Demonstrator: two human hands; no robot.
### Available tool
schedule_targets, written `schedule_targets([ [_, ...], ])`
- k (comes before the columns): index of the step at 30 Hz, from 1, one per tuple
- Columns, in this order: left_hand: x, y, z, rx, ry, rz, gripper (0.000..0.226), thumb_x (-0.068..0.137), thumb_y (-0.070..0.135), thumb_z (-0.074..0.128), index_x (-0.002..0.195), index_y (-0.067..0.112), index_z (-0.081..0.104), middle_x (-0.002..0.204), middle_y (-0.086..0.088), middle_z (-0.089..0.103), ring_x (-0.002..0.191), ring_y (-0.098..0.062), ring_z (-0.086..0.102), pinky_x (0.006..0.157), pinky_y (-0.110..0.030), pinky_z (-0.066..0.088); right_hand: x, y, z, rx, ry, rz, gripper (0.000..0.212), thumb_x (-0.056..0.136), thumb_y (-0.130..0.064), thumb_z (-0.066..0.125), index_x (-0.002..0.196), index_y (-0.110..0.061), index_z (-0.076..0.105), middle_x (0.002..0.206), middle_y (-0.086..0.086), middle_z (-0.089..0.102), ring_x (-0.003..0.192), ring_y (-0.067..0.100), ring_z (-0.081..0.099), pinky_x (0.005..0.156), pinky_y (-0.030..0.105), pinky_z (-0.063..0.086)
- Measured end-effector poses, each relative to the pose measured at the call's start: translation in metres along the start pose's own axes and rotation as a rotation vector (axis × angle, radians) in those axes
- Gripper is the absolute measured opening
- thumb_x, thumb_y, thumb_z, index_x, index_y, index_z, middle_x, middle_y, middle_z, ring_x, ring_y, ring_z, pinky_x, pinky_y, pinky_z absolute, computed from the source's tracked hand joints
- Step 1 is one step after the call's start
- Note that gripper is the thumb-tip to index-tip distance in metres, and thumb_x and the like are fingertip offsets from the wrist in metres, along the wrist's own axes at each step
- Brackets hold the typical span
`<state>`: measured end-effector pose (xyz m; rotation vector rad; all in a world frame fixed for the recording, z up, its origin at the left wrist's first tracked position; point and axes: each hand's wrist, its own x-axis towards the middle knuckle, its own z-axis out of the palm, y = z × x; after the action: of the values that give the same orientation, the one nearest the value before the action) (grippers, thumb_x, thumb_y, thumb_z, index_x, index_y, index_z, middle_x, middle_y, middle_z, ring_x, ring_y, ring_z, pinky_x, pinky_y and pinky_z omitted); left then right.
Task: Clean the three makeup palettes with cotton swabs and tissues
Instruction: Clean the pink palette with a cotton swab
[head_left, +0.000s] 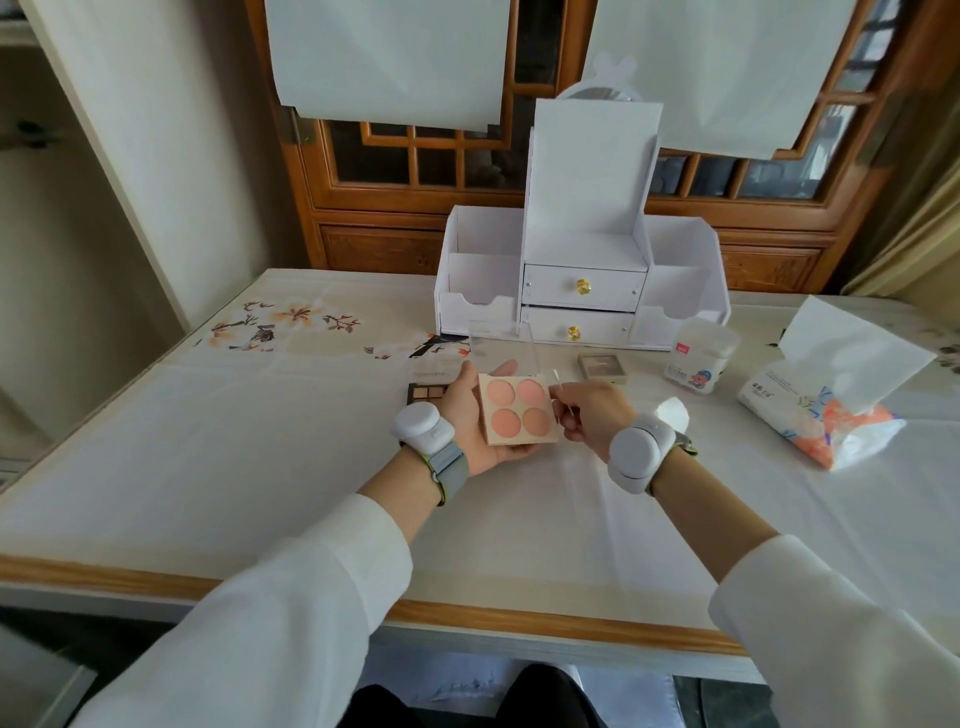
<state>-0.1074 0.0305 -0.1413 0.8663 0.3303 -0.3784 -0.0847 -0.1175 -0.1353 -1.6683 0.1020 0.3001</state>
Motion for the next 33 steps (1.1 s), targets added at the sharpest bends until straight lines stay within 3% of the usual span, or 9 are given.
schedule_targets([
  [4, 0.003, -0.001, 0.005, -0.013, -0.01, 0.001, 0.054, 0.096, 0.061, 0.017, 0.122, 0.035, 0.058, 0.108, -0.006, 0.064, 0.089, -0.028, 0.056, 0.071, -0.035, 0.041, 0.008, 0.008, -0.006, -0.087, 0.021, -0.097, 0.023, 0.091, 0.004, 0.038, 0.087, 0.006, 0.06, 0.062, 0.006, 0.044, 0.052, 0.015, 0.032, 0.047, 0.022, 0.026],
  [9, 0.009, 0.0, 0.003, -0.085, -0.118, 0.035, 0.057, 0.094, 0.063, 0.014, 0.125, 0.038, 0.054, 0.114, -0.017, 0.065, 0.103, -0.042, 0.058, 0.092, -0.052, 0.038, 0.008, 0.011, -0.017, -0.241, 0.135, -0.268, 0.03, 0.097, -0.01, 0.038, 0.113, -0.017, 0.063, 0.072, -0.003, 0.048, 0.057, 0.01, 0.038, 0.054, 0.02, 0.032],
  [12, 0.009, -0.001, 0.007, -0.118, -0.165, 0.027, 0.059, 0.093, 0.066, 0.014, 0.125, 0.037, 0.054, 0.123, -0.023, 0.059, 0.101, -0.049, 0.058, 0.09, -0.056, 0.04, 0.008, 0.011, -0.022, -0.327, 0.202, -0.313, 0.034, 0.097, -0.005, 0.036, 0.117, -0.018, 0.06, 0.098, 0.007, 0.061, 0.068, 0.023, 0.048, 0.051, 0.02, 0.034],
  [14, 0.012, -0.002, 0.008, -0.134, -0.171, 0.02, 0.062, 0.093, 0.066, 0.013, 0.128, 0.035, 0.054, 0.119, -0.023, 0.061, 0.098, -0.047, 0.06, 0.084, -0.052, 0.043, 0.008, 0.011, -0.023, -0.349, 0.235, -0.352, 0.034, 0.095, -0.002, 0.037, 0.113, -0.016, 0.062, 0.103, 0.01, 0.058, 0.07, 0.022, 0.05, 0.046, 0.011, 0.035],
  [17, 0.02, -0.003, 0.008, -0.086, -0.16, -0.008, 0.065, 0.092, 0.067, 0.01, 0.131, 0.034, 0.051, 0.112, -0.021, 0.063, 0.097, -0.042, 0.06, 0.081, -0.048, 0.045, 0.007, 0.011, -0.027, -0.28, 0.217, -0.403, 0.03, 0.093, 0.0, 0.042, 0.106, -0.013, 0.065, 0.079, 0.002, 0.052, 0.058, 0.012, 0.044, 0.049, 0.004, 0.037],
  [22, 0.026, -0.007, 0.007, -0.077, -0.134, -0.032, 0.068, 0.093, 0.066, 0.011, 0.131, 0.026, 0.052, 0.102, -0.021, 0.067, 0.098, -0.042, 0.06, 0.08, -0.049, 0.045, 0.005, 0.001, -0.026, -0.149, 0.16, -0.466, 0.015, 0.092, -0.003, 0.049, 0.09, -0.011, 0.062, 0.065, 0.0, 0.054, 0.054, 0.013, 0.044, 0.053, 0.017, 0.042],
  [25, 0.029, -0.011, 0.008, -0.077, -0.127, -0.032, 0.071, 0.094, 0.064, 0.012, 0.13, 0.018, 0.052, 0.103, -0.02, 0.067, 0.106, -0.042, 0.056, 0.08, -0.049, 0.044, 0.009, 0.002, -0.027, -0.205, 0.146, -0.505, 0.015, 0.094, -0.008, 0.045, 0.091, -0.014, 0.059, 0.065, -0.002, 0.055, 0.054, 0.013, 0.042, 0.053, 0.02, 0.039],
  [28, 0.03, -0.013, 0.009, -0.062, -0.121, -0.033, 0.071, 0.094, 0.063, 0.013, 0.126, 0.015, 0.055, 0.116, -0.02, 0.06, 0.104, -0.04, 0.056, 0.081, -0.05, 0.044, 0.015, 0.004, -0.028, -0.264, 0.149, -0.558, 0.028, 0.091, 0.003, 0.04, 0.092, -0.017, 0.06, 0.07, -0.002, 0.053, 0.054, 0.005, 0.044, 0.055, 0.014, 0.038],
  [33, 0.031, -0.016, 0.009, -0.03, -0.119, -0.042, 0.069, 0.094, 0.064, 0.016, 0.119, 0.014, 0.057, 0.115, -0.015, 0.062, 0.102, -0.037, 0.057, 0.085, -0.05, 0.043, 0.015, 0.008, -0.025, -0.364, 0.167, -0.66, 0.03, 0.084, 0.006, 0.054, 0.085, -0.021, 0.067, 0.079, 0.005, 0.057, 0.055, 0.001, 0.055, 0.059, 0.012, 0.043],
])
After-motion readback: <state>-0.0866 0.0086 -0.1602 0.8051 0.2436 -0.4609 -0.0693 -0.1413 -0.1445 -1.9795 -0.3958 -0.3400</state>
